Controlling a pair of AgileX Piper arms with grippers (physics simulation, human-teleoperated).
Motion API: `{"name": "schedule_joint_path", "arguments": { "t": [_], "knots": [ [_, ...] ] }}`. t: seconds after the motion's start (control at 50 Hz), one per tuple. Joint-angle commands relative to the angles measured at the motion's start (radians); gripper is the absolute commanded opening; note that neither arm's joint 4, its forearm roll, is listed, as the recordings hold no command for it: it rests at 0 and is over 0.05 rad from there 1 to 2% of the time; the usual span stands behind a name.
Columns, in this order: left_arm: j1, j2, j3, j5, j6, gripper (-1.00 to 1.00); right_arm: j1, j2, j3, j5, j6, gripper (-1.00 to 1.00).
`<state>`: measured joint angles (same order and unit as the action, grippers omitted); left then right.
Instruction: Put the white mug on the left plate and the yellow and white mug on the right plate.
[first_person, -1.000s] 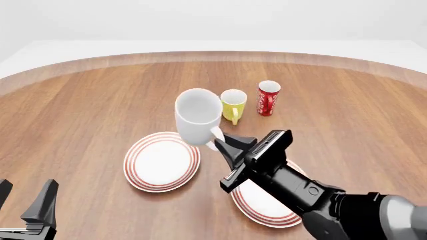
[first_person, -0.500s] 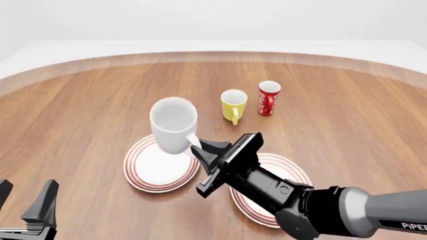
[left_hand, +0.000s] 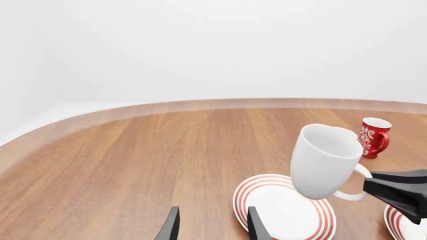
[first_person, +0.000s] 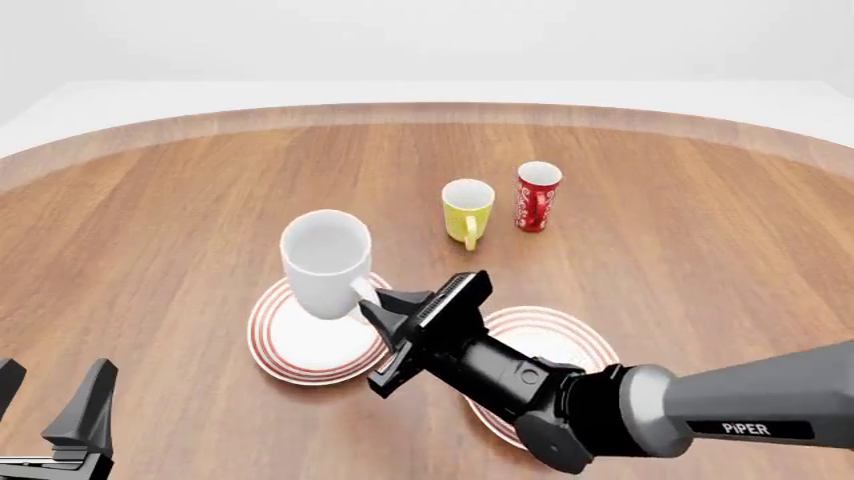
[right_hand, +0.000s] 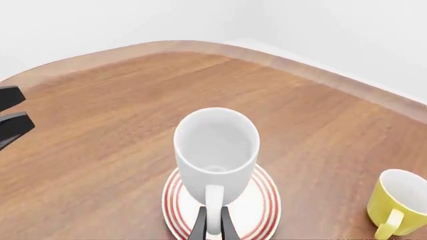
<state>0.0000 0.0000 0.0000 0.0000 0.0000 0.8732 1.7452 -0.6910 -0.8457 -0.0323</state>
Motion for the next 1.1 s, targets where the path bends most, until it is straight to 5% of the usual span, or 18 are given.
{"name": "schedule_joint_path", "arguments": {
  "t": [0.02, 1.1],
  "knots": [
    [0.000, 0.000, 0.000, 0.000, 0.000, 1.00, 0.002, 0.038, -0.028, 0.006, 0.018, -1.00],
    [0.000, 0.000, 0.000, 0.000, 0.000, 1.00, -0.007, 0.187, -0.092, 0.026, 0.037, -1.00]
  ]
}}
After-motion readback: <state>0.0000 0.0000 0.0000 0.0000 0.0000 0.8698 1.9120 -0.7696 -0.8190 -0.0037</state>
